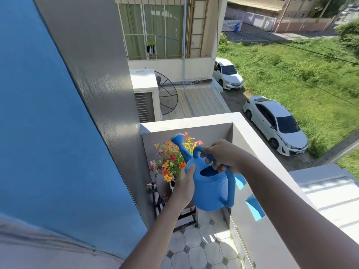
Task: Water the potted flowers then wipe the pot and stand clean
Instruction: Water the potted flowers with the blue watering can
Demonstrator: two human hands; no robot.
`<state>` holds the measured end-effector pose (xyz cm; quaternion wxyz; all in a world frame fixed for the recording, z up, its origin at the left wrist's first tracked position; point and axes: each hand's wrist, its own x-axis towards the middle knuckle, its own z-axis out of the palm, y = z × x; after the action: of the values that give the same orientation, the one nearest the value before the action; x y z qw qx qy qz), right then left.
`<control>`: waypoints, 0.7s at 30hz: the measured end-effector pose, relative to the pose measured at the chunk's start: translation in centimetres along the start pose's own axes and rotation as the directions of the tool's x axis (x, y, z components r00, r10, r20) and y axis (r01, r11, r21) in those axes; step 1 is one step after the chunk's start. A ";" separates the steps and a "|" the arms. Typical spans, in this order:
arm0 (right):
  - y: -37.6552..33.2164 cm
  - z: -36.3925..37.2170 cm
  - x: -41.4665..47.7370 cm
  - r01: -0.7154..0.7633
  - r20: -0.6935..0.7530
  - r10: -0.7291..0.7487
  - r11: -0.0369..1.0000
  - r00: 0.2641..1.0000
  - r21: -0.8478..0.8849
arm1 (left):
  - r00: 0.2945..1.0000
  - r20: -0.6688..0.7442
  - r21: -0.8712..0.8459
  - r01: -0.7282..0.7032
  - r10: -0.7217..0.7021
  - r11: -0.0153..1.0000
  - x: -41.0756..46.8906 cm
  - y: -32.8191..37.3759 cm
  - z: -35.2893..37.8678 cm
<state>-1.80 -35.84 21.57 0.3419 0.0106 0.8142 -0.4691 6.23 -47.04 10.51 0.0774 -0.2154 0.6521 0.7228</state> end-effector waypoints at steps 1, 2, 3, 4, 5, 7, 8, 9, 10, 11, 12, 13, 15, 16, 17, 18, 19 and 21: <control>-0.1 0.3 -0.1 0.009 0.005 -0.009 1.000 1.000 -0.005 | 1.000 -0.019 0.004 -0.001 0.001 1.000 -0.3 0.0 -0.3; -0.2 0.6 -0.2 0.018 0.011 -0.017 1.000 1.000 -0.011 | 0.999 -0.039 0.014 -0.003 0.003 1.000 -0.5 -0.2 -0.6; -0.3 1.0 -0.3 0.024 0.017 -0.024 1.000 1.000 -0.018 | 0.999 -0.050 0.024 0.007 -0.005 1.000 -0.8 -0.2 -1.0; -0.4 1.3 -0.5 0.029 0.021 -0.029 0.999 0.999 -0.025 | 0.998 -0.058 0.031 0.009 -0.007 0.999 -1.0 -0.3 -1.2; -0.4 1.5 -0.7 0.035 0.025 -0.034 0.999 0.999 -0.033 | 0.998 -0.064 0.028 0.012 -0.011 1.000 -1.4 -0.3 -1.4; -0.5 2.0 -1.0 0.044 0.036 -0.042 0.998 0.998 -0.045 | 0.997 -0.079 0.006 0.014 -0.014 1.000 -2.0 -0.4 -1.7; -0.5 2.1 -1.2 0.048 0.042 -0.046 0.998 0.998 -0.050 | 0.996 -0.086 0.004 0.015 -0.015 1.000 -2.3 -0.4 -1.7; -0.5 2.2 -1.4 0.052 0.049 -0.050 0.997 0.998 -0.056 | 0.996 -0.093 0.002 0.015 -0.015 1.000 -2.6 -0.4 -1.8; -0.4 2.3 -1.6 0.058 0.054 -0.055 0.996 0.997 -0.064 | 0.995 -0.096 0.009 0.014 -0.013 1.000 -2.8 -0.5 -1.8; -0.3 2.4 -1.8 0.063 0.057 -0.059 0.995 0.997 -0.073 | 0.995 -0.100 0.012 0.018 -0.017 1.000 -3.1 -0.6 -1.7; -0.2 2.4 -2.0 0.067 0.059 -0.063 0.994 0.996 -0.081 | 0.995 -0.102 0.021 0.023 -0.020 1.000 -3.2 -1.0 -1.7; 0.0 2.5 -2.2 0.069 0.061 -0.063 0.994 0.996 -0.086 | 0.994 -0.107 0.026 0.032 -0.029 0.999 -3.4 -1.3 -1.7; 0.4 2.7 -2.5 0.066 0.065 -0.061 0.994 0.996 -0.091 | 0.994 -0.106 0.040 0.045 -0.041 0.998 -3.4 -2.4 -1.5; 0.6 2.8 -2.7 0.066 0.064 -0.061 0.994 0.996 -0.091 | 0.994 -0.106 0.048 0.039 -0.033 0.998 -3.4 -2.8 -1.3; 0.8 2.8 -2.9 0.068 0.060 -0.063 0.993 0.996 -0.093 | 0.993 -0.112 0.045 0.039 -0.034 0.998 -3.4 -3.2 -1.2; 0.9 2.7 -3.1 0.072 0.056 -0.066 0.993 0.996 -0.096 | 0.993 -0.113 0.047 0.047 -0.042 0.998 -3.8 -2.9 -1.0; 1.1 2.6 -3.2 0.076 0.050 -0.071 0.992 0.996 -0.101 | 0.992 -0.121 0.043 0.046 -0.040 0.998 -4.3 -2.5 -0.8; 1.5 2.3 -3.7 0.082 0.037 -0.078 0.991 0.996 -0.103 | 0.993 -0.109 0.041 0.037 -0.032 0.998 -5.0 -1.8 -0.3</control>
<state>2.75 -35.66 21.79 0.3362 -0.0478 0.8318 -0.4392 11.48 -46.25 10.94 0.0590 -0.2640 0.6668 0.6944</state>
